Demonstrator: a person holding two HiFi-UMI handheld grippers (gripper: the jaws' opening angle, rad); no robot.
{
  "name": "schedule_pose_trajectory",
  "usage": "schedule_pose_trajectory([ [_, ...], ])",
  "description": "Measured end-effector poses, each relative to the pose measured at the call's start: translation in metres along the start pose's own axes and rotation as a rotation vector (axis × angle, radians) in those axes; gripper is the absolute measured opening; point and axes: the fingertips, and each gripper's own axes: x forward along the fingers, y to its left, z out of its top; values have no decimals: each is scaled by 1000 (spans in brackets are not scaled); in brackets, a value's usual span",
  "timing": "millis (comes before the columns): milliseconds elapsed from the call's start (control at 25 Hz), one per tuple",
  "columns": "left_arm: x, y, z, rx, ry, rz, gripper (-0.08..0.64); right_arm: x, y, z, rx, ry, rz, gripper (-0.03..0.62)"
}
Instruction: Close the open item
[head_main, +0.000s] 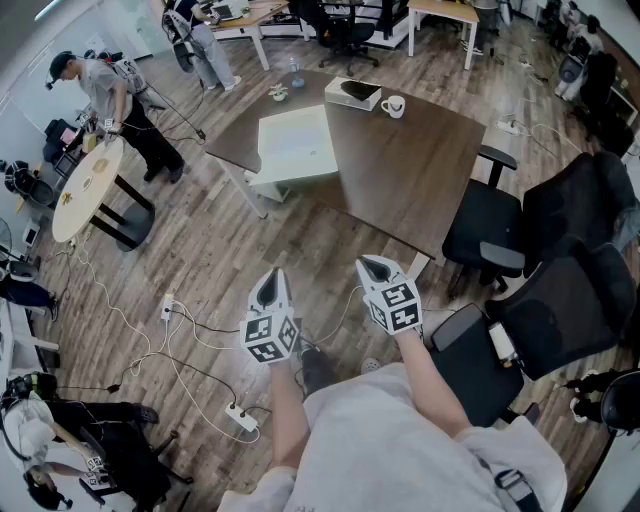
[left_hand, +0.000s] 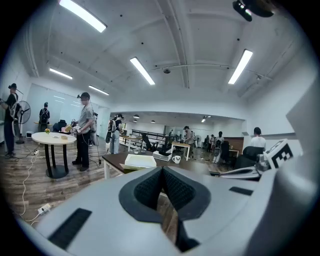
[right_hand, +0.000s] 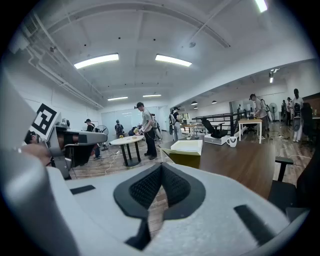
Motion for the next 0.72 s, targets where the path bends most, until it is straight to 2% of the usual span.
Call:
schedule_pose_trajectory([
  [200,2,-1,-3,6,9,-10,5,-1,-4,1,10,-6,-7,0],
  [480,-1,-1,3,-3,-28,-63,6,-7,0,20,-11,-56,-38,0],
  [720,10,23,-1,-4,-2,-40,7,0,-6,31,95,-134,-44,0],
])
